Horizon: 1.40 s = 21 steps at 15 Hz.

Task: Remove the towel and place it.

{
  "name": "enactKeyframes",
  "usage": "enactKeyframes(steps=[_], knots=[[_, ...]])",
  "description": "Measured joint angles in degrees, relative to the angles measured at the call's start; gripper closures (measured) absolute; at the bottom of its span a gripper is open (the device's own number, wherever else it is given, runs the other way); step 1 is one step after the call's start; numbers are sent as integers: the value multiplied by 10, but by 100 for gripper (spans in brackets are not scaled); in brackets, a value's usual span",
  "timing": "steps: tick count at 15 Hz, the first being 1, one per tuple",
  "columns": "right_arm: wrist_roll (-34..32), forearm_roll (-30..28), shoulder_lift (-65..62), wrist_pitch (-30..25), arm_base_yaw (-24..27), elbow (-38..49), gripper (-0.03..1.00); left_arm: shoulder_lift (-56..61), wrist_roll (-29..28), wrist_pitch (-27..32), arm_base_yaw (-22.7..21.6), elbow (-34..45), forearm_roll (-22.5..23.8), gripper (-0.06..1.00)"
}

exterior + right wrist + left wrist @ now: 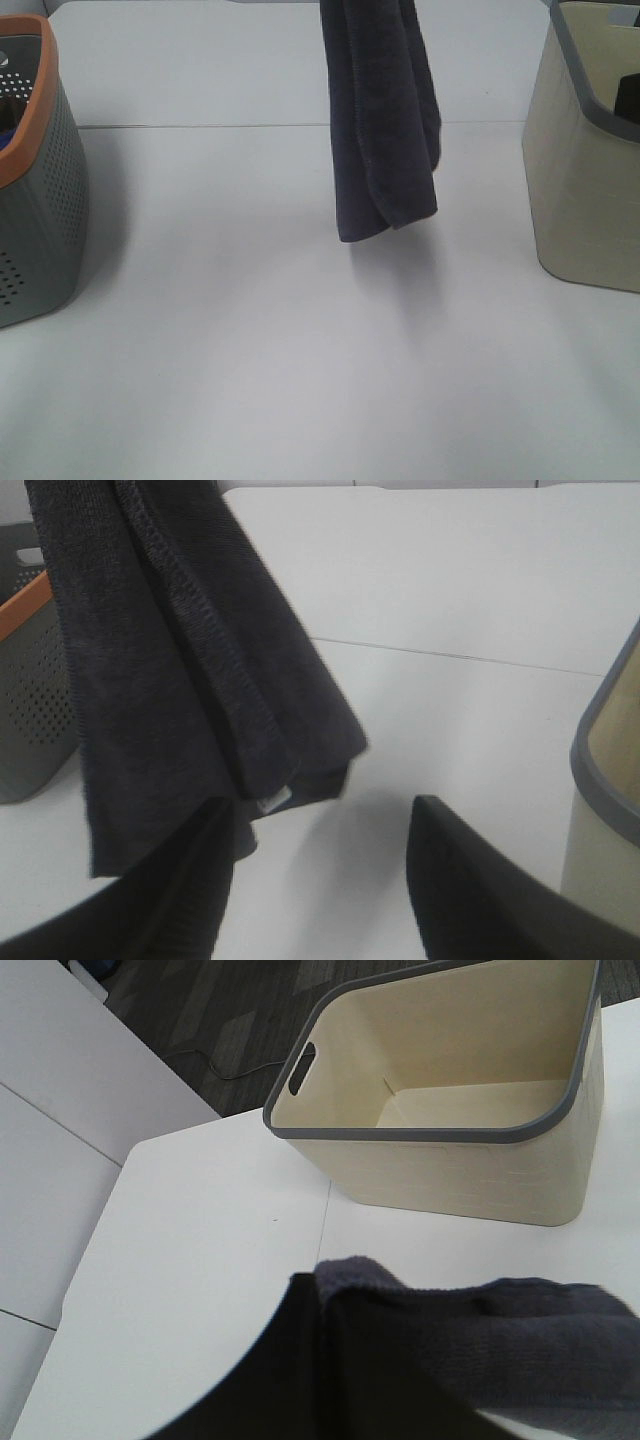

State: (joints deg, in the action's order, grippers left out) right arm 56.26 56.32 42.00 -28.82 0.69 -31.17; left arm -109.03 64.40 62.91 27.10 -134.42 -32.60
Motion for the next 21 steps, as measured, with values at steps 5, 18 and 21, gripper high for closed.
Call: enactKeyframes(steps=[5, 18, 21], knots=[[176, 133, 72, -45, 0, 0, 43, -2, 0, 2, 0, -3, -4, 94], [283, 259, 113, -188, 0, -1, 43, -2, -50, -15, 0, -3, 49, 94], [283, 261, 113, -190, 0, -1, 43, -2, -69, -21, 0, -3, 67, 94]])
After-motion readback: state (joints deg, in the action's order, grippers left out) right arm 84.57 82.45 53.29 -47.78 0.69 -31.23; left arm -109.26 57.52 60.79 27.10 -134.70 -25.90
